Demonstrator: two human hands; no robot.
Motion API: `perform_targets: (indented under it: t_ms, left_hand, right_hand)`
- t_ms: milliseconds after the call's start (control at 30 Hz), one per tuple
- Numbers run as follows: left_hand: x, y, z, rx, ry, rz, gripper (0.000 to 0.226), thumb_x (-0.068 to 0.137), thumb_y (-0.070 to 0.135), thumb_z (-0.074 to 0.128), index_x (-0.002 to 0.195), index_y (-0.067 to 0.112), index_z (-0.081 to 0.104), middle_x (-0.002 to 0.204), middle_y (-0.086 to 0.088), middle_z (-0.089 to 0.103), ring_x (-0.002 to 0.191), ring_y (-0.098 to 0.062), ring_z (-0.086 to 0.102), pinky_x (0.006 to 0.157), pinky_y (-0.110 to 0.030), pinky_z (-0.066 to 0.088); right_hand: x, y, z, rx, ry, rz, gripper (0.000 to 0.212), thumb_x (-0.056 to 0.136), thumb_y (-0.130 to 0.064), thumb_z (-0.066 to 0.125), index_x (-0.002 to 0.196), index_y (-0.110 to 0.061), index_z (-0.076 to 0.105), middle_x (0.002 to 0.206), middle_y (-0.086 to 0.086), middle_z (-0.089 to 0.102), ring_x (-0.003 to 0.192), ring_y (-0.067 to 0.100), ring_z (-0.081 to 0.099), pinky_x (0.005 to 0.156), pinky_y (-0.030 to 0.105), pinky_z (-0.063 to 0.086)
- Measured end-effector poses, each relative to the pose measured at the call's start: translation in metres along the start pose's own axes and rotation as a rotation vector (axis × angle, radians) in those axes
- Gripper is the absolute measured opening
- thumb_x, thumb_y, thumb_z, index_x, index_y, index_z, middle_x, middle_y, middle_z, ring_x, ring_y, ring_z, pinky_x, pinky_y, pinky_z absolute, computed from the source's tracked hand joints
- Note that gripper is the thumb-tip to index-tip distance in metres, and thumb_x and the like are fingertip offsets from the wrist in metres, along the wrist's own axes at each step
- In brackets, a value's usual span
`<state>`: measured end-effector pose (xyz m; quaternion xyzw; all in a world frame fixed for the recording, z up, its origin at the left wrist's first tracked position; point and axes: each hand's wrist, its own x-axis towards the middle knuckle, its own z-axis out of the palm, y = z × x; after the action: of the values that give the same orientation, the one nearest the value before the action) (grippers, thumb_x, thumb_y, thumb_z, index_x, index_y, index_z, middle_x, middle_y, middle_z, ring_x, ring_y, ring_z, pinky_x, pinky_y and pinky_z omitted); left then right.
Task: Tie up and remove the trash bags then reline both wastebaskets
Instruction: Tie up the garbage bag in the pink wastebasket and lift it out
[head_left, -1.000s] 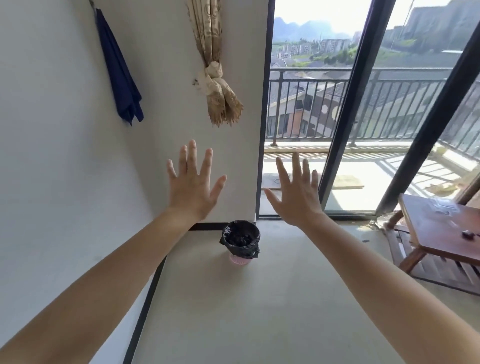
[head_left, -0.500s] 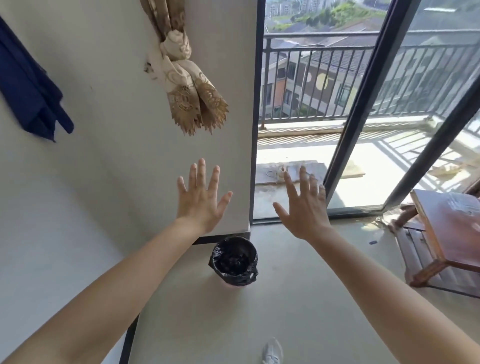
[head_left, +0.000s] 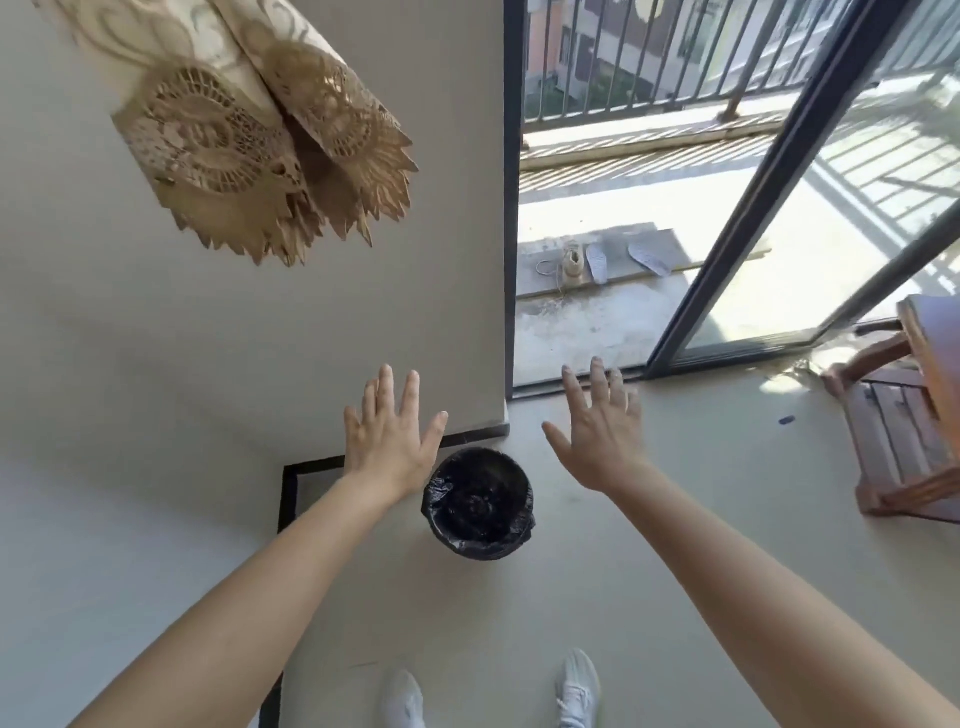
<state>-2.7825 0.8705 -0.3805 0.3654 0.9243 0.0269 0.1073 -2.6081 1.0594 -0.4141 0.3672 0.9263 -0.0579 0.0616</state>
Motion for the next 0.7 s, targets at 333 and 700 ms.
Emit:
perform_targets:
  t_ms: [333,700]
  left_hand:
    - [0.070,-0.078,0.219,-0.080,-0.138,-0.074,0.070,0.101,0.057,0.023,0.159,0.020,0.010,0.166,-0.013,0.004,0.152,-0.030,0.006,0.121,-0.050,0.012]
    - [0.125,-0.153,0.584,-0.479,0.049,-0.363,0.060,0.105,0.047,0.023,0.153,0.012,0.032,0.158,-0.012,0.034,0.146,-0.027,0.030,0.118,-0.040,0.023]
  right_hand:
    - [0.048,-0.021,0.215,0.074,-0.141,0.130,0.077,0.098,-0.061,0.030,0.159,-0.023,0.004,0.165,0.018,0.003,0.150,0.040,0.010,0.119,0.052,0.015]
    - [0.098,0.010,0.575,0.630,-0.001,0.299,0.058,0.105,-0.045,0.034,0.156,-0.019,0.027,0.160,0.011,0.030,0.150,0.023,0.021,0.120,0.041,0.017]
